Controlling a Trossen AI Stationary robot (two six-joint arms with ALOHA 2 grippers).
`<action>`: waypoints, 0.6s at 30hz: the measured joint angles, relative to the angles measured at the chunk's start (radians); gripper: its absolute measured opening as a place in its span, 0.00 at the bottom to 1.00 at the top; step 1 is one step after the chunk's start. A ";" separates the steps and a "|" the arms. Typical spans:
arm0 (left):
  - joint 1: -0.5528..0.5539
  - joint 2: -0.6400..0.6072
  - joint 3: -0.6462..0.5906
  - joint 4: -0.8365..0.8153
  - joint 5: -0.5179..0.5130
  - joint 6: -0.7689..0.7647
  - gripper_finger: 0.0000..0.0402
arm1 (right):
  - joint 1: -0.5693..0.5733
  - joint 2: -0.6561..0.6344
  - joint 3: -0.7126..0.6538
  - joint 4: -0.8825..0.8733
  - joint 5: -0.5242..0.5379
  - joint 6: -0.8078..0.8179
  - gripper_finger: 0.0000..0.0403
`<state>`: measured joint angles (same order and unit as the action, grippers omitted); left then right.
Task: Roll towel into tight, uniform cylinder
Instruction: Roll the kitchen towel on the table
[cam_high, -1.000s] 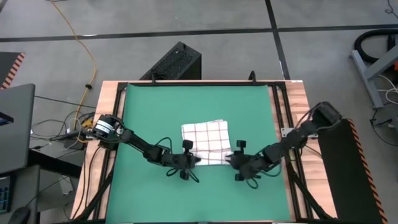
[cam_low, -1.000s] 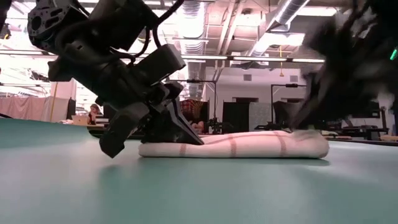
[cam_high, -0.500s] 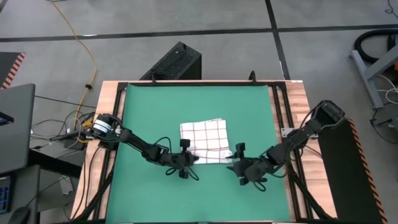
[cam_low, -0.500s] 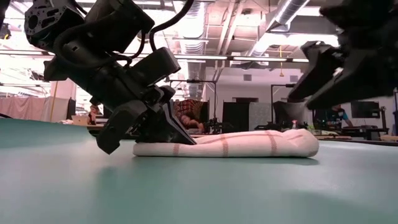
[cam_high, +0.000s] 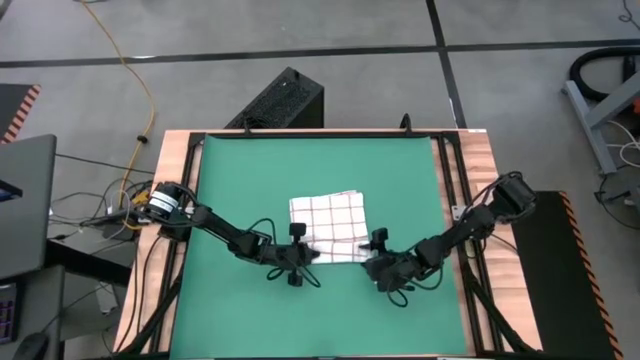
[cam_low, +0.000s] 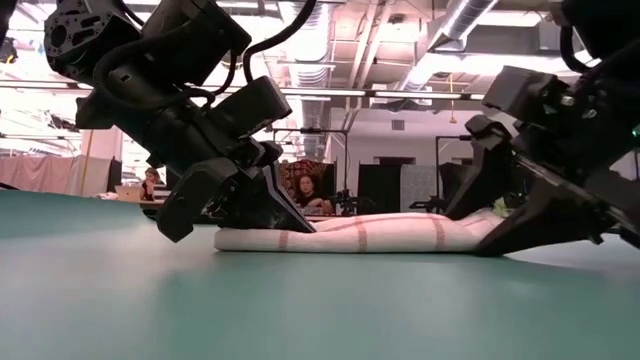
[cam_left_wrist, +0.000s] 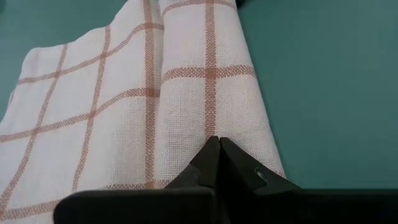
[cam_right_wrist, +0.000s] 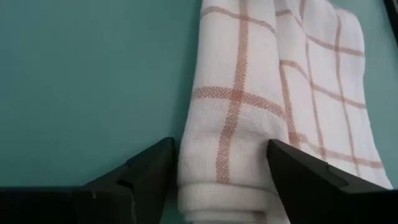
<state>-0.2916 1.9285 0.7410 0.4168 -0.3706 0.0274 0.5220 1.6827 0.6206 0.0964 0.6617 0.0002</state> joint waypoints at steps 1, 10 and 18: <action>0.000 0.000 0.000 0.000 0.002 0.000 0.00 | -0.005 0.016 0.000 -0.002 0.000 0.007 0.70; 0.001 0.000 0.000 -0.007 0.036 0.010 0.00 | -0.022 0.096 0.006 -0.051 0.022 0.199 0.55; 0.001 -0.001 0.000 -0.007 0.046 0.012 0.00 | -0.020 0.097 0.004 -0.060 0.029 0.247 0.18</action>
<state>-0.2905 1.9278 0.7406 0.4099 -0.3247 0.0393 0.5025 1.7798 0.6243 0.0360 0.6910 0.2476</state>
